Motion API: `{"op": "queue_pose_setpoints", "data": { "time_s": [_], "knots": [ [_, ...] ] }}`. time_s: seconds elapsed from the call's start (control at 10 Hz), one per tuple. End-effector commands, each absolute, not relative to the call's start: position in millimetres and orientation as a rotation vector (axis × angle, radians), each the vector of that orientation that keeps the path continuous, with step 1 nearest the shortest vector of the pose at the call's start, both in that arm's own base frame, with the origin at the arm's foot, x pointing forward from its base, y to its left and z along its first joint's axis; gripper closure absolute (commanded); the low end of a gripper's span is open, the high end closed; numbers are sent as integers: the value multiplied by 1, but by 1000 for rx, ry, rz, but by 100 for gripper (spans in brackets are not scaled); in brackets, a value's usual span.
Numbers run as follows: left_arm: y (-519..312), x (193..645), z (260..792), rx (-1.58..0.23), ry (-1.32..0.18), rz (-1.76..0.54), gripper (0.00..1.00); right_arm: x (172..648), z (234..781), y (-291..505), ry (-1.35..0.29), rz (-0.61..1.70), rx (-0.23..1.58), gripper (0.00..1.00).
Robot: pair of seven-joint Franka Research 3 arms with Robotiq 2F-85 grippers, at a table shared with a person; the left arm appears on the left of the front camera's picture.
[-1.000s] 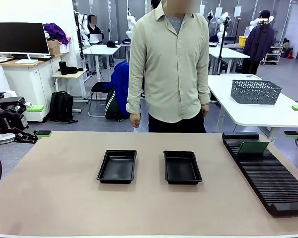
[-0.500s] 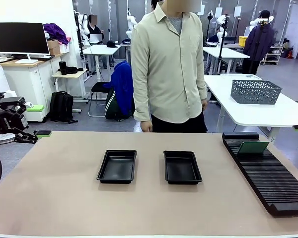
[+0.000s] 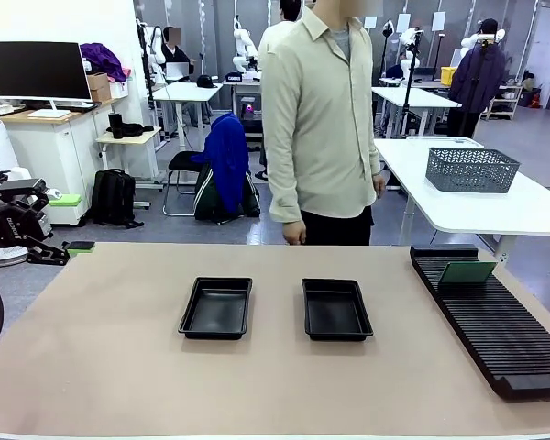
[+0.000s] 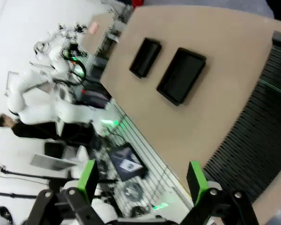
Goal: Inspect and transfer BCBs to ESD trays.
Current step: Pick up the Blank PCB from the PCB Rack and place it in the left ESD tray.
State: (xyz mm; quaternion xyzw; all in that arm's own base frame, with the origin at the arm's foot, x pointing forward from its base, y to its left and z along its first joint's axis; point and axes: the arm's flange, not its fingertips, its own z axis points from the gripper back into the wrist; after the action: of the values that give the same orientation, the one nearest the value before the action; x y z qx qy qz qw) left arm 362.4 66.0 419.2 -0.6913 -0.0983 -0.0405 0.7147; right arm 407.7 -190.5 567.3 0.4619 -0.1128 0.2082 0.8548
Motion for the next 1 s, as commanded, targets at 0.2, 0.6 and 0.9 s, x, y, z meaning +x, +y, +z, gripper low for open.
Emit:
{"op": "queue_pose_setpoints", "data": {
  "time_s": [0.2, 0.6, 0.9],
  "knots": [
    [66, 361, 419, -1526, -222, -87, 0, 432, 611, -182, -301, 778, 604, 0],
    [66, 361, 419, -1526, -222, -87, 0, 455, 632, -159, -300, 1129, 311, 0],
    [66, 361, 419, -1526, -222, -87, 0, 460, 638, -138, -287, 1446, 129, 0]
  ]
}}
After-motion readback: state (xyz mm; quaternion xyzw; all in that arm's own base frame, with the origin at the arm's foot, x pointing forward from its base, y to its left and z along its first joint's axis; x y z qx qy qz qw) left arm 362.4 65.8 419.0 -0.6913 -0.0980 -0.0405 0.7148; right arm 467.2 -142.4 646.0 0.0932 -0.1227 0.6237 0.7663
